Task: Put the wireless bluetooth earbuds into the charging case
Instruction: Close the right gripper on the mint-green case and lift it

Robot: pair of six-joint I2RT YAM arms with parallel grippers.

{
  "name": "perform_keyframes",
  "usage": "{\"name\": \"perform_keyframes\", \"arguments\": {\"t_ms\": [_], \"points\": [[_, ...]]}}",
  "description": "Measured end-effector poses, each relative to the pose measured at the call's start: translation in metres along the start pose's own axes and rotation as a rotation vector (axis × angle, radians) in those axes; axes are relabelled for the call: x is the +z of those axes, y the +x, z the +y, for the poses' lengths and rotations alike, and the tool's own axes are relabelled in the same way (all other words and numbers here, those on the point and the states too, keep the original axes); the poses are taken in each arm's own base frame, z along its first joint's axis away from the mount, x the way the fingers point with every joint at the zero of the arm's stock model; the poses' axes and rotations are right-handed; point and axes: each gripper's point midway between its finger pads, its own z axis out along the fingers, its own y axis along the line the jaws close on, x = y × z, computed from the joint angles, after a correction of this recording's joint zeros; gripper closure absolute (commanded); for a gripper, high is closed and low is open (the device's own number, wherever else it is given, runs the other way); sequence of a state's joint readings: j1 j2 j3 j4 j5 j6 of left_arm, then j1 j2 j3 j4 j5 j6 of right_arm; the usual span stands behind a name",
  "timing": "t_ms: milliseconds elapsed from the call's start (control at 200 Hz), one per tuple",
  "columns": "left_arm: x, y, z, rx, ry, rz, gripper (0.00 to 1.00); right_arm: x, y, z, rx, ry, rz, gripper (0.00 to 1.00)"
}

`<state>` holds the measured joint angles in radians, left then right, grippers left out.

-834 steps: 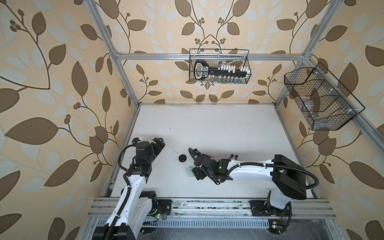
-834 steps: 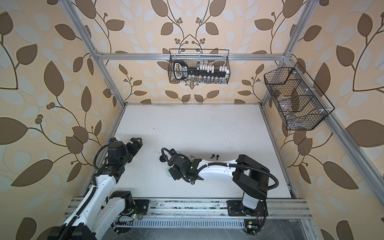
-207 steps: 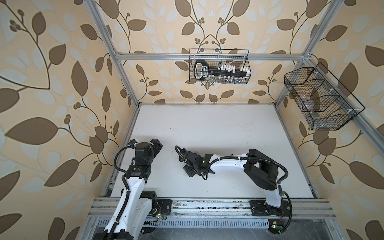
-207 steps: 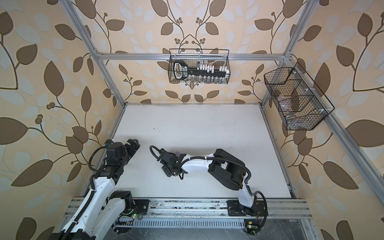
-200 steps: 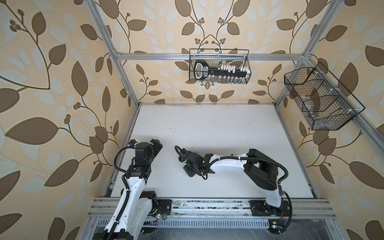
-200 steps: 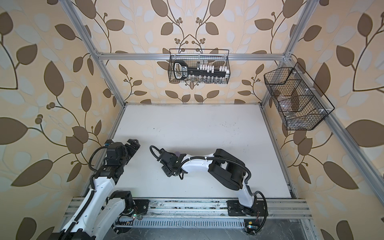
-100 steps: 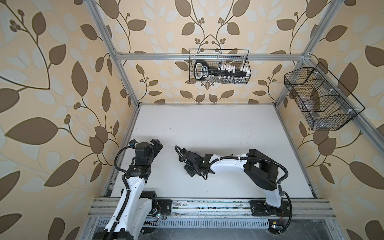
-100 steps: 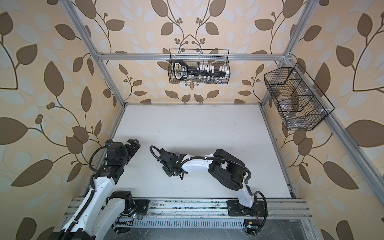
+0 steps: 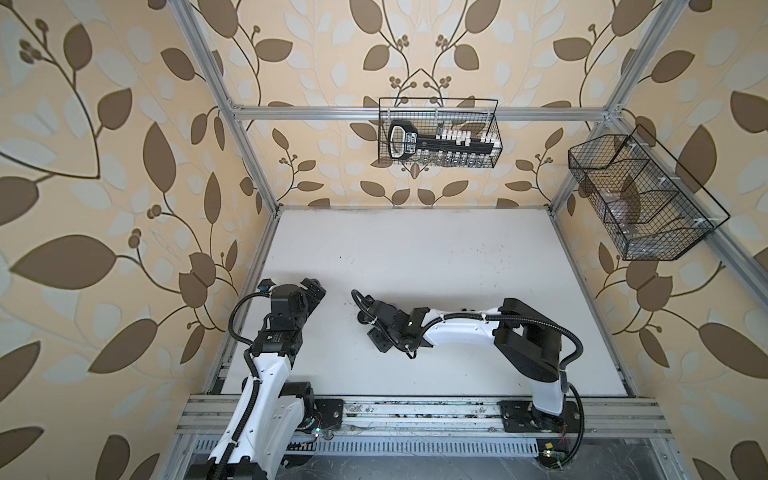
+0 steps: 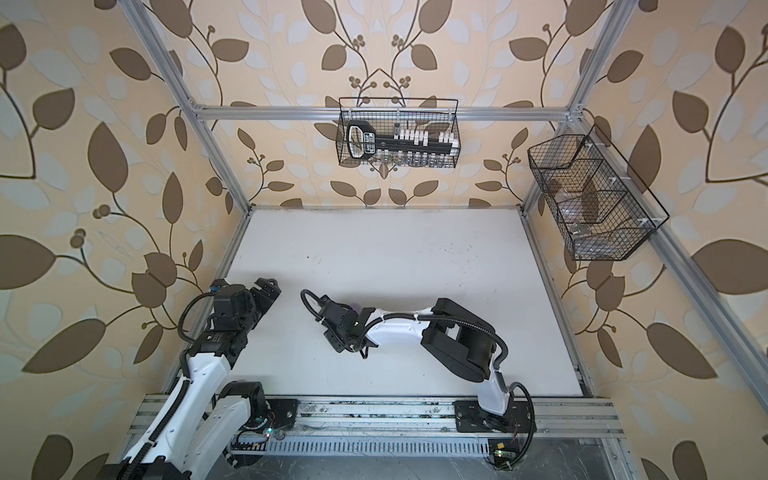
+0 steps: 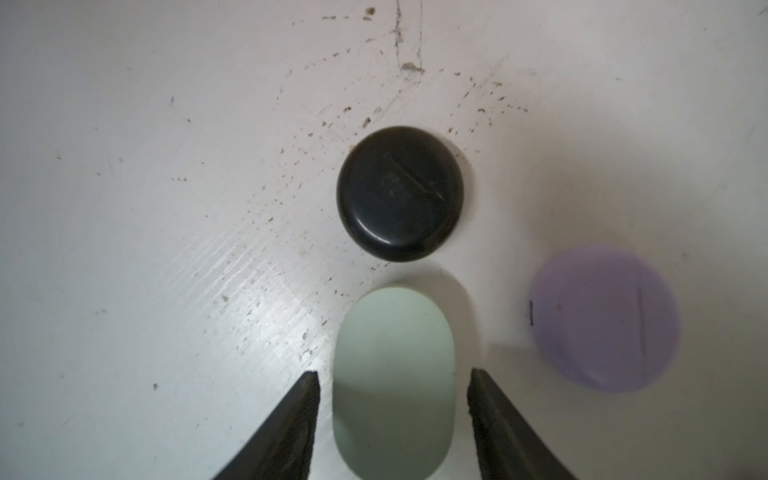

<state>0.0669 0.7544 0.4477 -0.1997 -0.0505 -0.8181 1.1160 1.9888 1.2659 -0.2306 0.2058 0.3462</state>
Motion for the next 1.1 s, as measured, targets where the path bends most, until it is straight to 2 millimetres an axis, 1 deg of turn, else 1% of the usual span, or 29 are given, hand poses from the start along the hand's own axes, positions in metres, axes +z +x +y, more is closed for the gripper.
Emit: {"name": "perform_keyframes", "arguments": {"t_ms": [185,325,545,715,855,900,960,1035,1080,1085,1100], "points": [[0.001,0.001,0.0,0.0,-0.003,0.005,0.01,0.0,-0.001,-0.002,0.004,0.001,0.0,0.42],[0.001,0.001,0.0,0.0,-0.002,0.004,0.01,0.001,-0.001,-0.003,0.007,0.004,0.0,0.47],[0.001,0.001,0.0,0.0,-0.001,0.004,0.01,0.001,-0.001,-0.003,0.007,0.001,0.002,0.49],[0.001,0.001,-0.001,0.0,0.003,0.008,0.01,0.001,0.0,-0.003,0.006,-0.002,0.003,0.57],[0.001,0.001,-0.003,0.001,0.011,0.013,0.01,0.001,-0.002,-0.003,0.0,-0.013,-0.005,0.68],[0.0,0.0,-0.006,0.001,0.018,0.011,0.01,0.0,0.0,-0.005,0.001,-0.022,-0.011,0.69],[-0.002,-0.004,-0.014,0.004,0.046,0.006,0.01,-0.008,0.007,-0.012,0.0,-0.035,-0.013,0.74],[-0.005,-0.01,-0.028,0.021,0.103,-0.008,0.01,-0.022,0.011,-0.027,0.018,-0.057,-0.032,0.75],[-0.007,-0.013,-0.035,0.028,0.123,-0.015,0.01,-0.036,0.008,-0.039,0.04,-0.07,-0.061,0.75],[-0.008,-0.014,-0.035,0.029,0.124,-0.015,0.01,-0.039,0.007,-0.043,0.046,-0.07,-0.07,0.75],[-0.009,-0.015,-0.037,0.029,0.128,-0.017,0.01,-0.043,0.006,-0.046,0.053,-0.075,-0.081,0.77]]}}
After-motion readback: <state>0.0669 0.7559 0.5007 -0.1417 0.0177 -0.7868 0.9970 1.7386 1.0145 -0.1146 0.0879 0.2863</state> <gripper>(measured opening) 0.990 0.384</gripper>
